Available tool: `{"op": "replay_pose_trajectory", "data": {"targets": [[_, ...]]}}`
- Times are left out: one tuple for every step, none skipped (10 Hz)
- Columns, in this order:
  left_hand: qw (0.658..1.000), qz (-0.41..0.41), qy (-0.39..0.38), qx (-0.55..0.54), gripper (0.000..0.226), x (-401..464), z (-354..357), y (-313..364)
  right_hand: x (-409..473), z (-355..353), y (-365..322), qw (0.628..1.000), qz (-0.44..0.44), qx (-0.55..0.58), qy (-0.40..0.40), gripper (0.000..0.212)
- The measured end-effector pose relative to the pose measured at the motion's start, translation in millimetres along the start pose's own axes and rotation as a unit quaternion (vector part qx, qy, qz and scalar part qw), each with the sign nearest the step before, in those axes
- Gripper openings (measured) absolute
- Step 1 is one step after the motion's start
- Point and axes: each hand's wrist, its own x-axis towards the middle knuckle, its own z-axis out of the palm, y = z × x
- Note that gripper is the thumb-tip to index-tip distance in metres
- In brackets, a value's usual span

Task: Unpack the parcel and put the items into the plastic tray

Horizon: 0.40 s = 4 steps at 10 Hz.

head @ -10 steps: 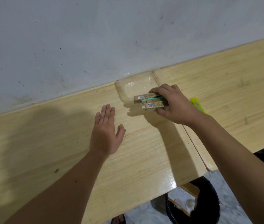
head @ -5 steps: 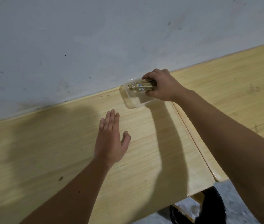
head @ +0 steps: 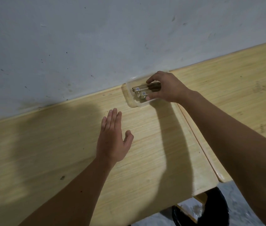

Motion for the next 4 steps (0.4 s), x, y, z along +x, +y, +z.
{"op": "replay_pose_trajectory", "data": {"targets": [[1.0, 0.004, 0.003, 0.002, 0.074, 0.1, -0.8, 0.5, -6.8, 0.0, 0.0, 1.0, -0.006, 0.0, 0.023, 0.064], [1.0, 0.005, 0.01, 0.002, 0.074, -0.5, 2.6, -0.5, -15.1, 3.7, 0.0, 0.998, -0.021, 0.019, 0.057, 0.054], [1.0, 0.009, 0.016, 0.0, 0.074, -0.7, 0.9, 1.0, -28.4, 3.5, -0.7, 0.994, -0.033, 0.031, 0.102, 0.041], [1.0, 0.013, 0.028, -0.001, 0.073, -0.5, 4.5, -0.6, -55.0, 17.8, -3.5, 0.977, -0.072, 0.034, 0.198, 0.027]]}}
